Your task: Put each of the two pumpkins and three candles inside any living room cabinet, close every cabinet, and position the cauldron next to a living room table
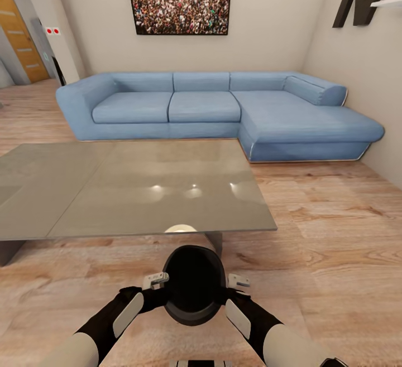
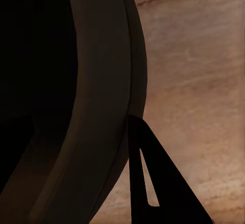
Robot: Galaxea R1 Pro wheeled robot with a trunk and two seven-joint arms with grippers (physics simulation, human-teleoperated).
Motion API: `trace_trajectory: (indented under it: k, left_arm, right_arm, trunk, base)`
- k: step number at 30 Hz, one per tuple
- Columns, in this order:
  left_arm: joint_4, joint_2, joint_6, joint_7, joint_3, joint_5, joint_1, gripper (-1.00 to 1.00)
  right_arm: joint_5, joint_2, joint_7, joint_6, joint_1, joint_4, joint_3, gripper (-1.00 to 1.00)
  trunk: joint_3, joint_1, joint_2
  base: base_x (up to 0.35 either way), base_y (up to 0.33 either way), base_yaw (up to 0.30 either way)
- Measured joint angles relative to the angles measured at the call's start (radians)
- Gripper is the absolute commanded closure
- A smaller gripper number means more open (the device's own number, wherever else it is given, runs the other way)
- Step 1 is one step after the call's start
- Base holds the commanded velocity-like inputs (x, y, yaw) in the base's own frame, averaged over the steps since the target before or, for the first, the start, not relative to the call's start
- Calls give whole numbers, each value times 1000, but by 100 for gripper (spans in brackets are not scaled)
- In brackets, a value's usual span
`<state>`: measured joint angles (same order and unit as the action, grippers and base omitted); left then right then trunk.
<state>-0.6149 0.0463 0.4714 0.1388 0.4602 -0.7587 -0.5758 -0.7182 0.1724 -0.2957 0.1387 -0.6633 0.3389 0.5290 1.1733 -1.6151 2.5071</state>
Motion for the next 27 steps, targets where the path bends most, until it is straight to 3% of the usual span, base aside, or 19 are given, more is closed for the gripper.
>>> trace_trajectory:
  k: [11,14,24,25,27]
  left_arm:
    - [0,-1,1,-1,-2,3,0,100]
    - [0,-1,0,2,0,0,0,100]
    - [0,-1,0,-1,-2,3,0,100]
    - [0,-1,0,0,-2,2,0,100]
    - [1,-1,0,13,2,-7,0,100]
  right_arm:
    - [1,0,-2,0,0,1,0,100]
    - [1,0,1,0,0,-2,-1,100]
    - [1,0,-1,0,0,1,0,100]
    - [1,0,-1,0,0,1,0,-100]
    - [4,0,41,2,0,29,9,-100]
  trunk:
    - [8,-1,1]
    - [19,-2,1]
    - [19,-2,1]
    - [19,-2,1]
    - [19,-2,1]
  base:
    - [0,0,0]
    - [0,0,0]
    - [0,0,0]
    - [0,0,0]
    - [0,0,0]
